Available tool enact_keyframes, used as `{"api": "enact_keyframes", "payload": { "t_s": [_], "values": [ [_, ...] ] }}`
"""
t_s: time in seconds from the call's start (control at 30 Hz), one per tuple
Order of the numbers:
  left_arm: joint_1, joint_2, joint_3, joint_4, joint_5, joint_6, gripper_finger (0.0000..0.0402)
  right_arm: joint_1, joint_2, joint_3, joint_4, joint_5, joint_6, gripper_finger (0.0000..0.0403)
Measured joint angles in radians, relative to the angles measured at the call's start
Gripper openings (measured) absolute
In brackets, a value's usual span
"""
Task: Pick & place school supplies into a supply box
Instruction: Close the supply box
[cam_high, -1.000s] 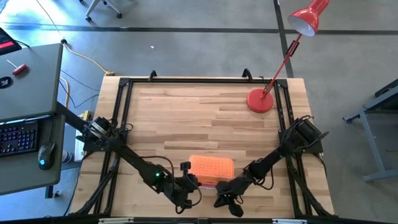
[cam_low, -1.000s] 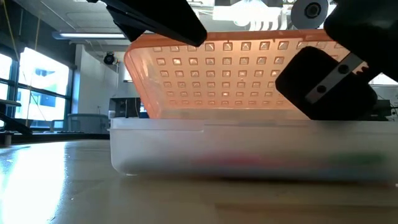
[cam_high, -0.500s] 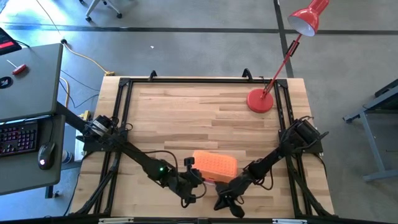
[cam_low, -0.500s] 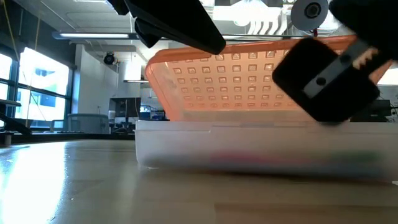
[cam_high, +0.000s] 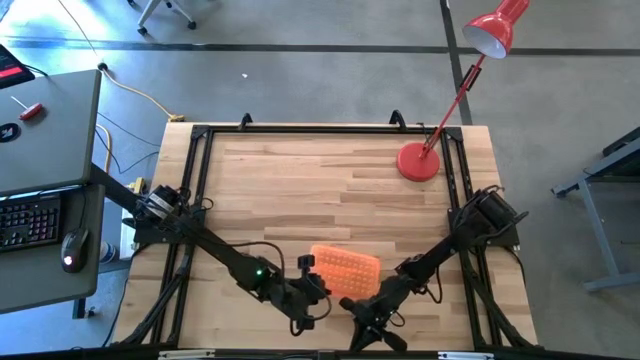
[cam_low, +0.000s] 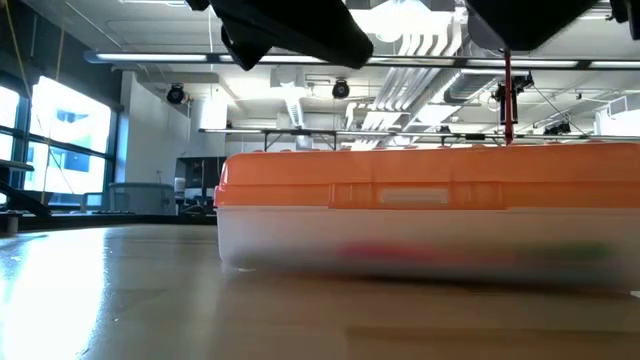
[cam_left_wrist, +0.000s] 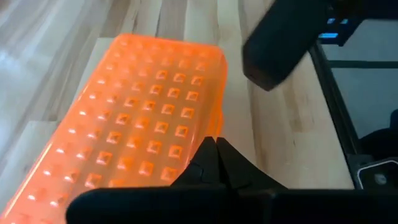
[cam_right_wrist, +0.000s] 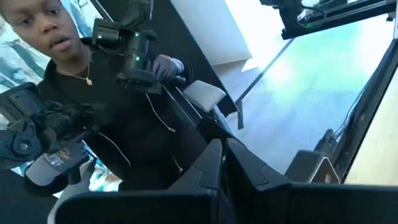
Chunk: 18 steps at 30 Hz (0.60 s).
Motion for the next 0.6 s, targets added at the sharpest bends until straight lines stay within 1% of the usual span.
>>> {"api": "enact_keyframes", "payload": {
  "t_s": [0.1,0.17,0.2,0.27,0.33,0.37,0.43,0.47,0.5,0.6],
  "values": [
    [-0.013,-0.027,-0.001,0.004,-0.004,0.027,0.0025,-0.007,-0.044,0.000,-0.079,0.011,-0.049,0.0000],
    [-0.014,-0.041,0.002,-0.003,-0.010,0.028,0.0033,-0.008,-0.077,0.000,-0.195,0.076,-0.089,0.0000],
    [-0.014,-0.044,0.001,-0.027,-0.015,0.024,0.0033,-0.008,-0.095,0.000,-0.264,0.124,-0.106,0.0000],
    [-0.013,-0.044,0.000,-0.067,-0.018,-0.001,0.0027,-0.007,-0.137,0.000,-0.421,0.257,-0.137,0.0000],
    [-0.012,-0.044,0.000,-0.114,-0.022,-0.046,0.0015,0.004,-0.177,0.000,-0.579,0.435,-0.149,0.0000],
    [-0.012,-0.042,0.000,-0.138,-0.023,-0.069,0.0010,0.011,-0.188,0.000,-0.652,0.543,-0.147,0.0000],
    [-0.012,-0.024,0.000,-0.173,-0.038,-0.112,0.0010,0.028,-0.192,0.000,-0.766,0.703,-0.119,0.0000],
    [-0.013,-0.015,-0.002,-0.199,-0.053,-0.126,0.0011,0.036,-0.192,0.000,-0.813,0.749,-0.101,0.0000],
    [-0.013,-0.007,-0.003,-0.213,-0.058,-0.136,0.0016,0.042,-0.192,-0.001,-0.850,0.771,-0.072,0.0000],
    [-0.005,0.007,-0.001,-0.226,-0.050,-0.166,0.0031,0.055,-0.190,0.003,-0.921,0.795,0.033,0.0000]
  ]
}}
